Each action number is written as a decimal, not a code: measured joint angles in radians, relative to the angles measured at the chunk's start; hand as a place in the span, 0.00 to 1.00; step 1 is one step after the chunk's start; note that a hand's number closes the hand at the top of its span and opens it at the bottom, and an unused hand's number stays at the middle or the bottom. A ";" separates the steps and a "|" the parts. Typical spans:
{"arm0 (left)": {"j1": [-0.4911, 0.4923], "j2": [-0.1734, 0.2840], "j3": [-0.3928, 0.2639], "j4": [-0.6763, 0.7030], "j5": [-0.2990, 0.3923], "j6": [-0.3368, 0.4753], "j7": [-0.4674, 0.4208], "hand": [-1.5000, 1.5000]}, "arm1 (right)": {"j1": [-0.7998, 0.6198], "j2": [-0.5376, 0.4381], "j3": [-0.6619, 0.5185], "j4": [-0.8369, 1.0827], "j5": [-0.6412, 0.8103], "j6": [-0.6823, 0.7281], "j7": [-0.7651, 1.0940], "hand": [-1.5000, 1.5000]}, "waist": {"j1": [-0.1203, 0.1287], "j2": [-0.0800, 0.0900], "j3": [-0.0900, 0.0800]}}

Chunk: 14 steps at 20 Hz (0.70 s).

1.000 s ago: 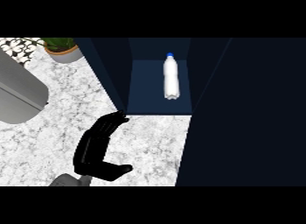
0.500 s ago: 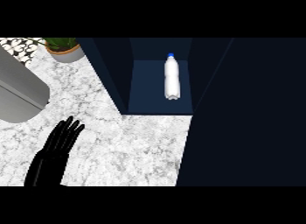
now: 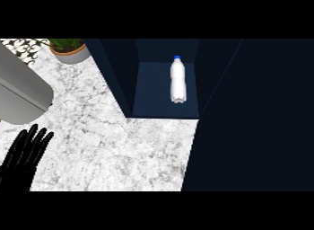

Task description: Pick up the bottled water, place it into the cabinet and close the cabinet

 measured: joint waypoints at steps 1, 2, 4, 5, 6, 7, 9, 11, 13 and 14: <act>0.008 0.008 0.005 -0.009 -0.001 -0.005 -0.004 0.00 | -0.029 0.006 0.032 0.002 0.005 -0.024 0.010 1.00 | 0.000 0.000 0.000; 0.018 0.020 0.014 -0.020 0.005 -0.011 -0.003 0.00 | -0.058 0.011 0.062 0.004 0.010 -0.044 0.019 1.00 | 0.001 -0.002 -0.001; 0.040 0.035 0.024 -0.041 0.011 -0.018 -0.004 0.00 | -0.115 0.024 0.128 0.013 0.027 -0.082 0.033 1.00 | 0.003 -0.003 -0.001; 0.048 0.045 0.031 -0.049 0.017 -0.026 -0.002 0.00 | -0.148 0.033 0.157 0.021 0.044 -0.104 0.039 1.00 | 0.004 -0.004 -0.002; 0.055 0.049 0.036 -0.056 0.022 -0.026 0.000 0.00 | -0.184 0.043 0.185 0.026 0.061 -0.131 0.050 1.00 | 0.004 -0.005 -0.002; 0.065 0.057 0.041 -0.062 0.025 -0.033 -0.003 0.00 | -0.219 0.057 0.213 0.032 0.084 -0.159 0.057 1.00 | 0.004 -0.006 -0.002; 0.074 0.079 0.060 -0.081 0.040 -0.042 0.008 0.00 | -0.289 0.095 0.277 0.049 0.159 -0.220 0.071 1.00 | 0.005 -0.005 -0.002; 0.086 0.101 0.078 -0.099 0.058 -0.053 0.021 0.00 | -0.364 0.141 0.337 0.055 0.259 -0.290 0.102 1.00 | 0.007 -0.005 -0.002; 0.100 0.116 0.093 -0.122 0.069 -0.057 0.029 0.00 | -0.438 0.206 0.404 0.082 0.355 -0.365 0.135 1.00 | 0.007 -0.004 -0.001; 0.103 0.121 0.102 -0.125 0.077 -0.061 0.032 0.00 | -0.479 0.245 0.432 0.108 0.397 -0.404 0.151 1.00 | 0.007 -0.003 -0.001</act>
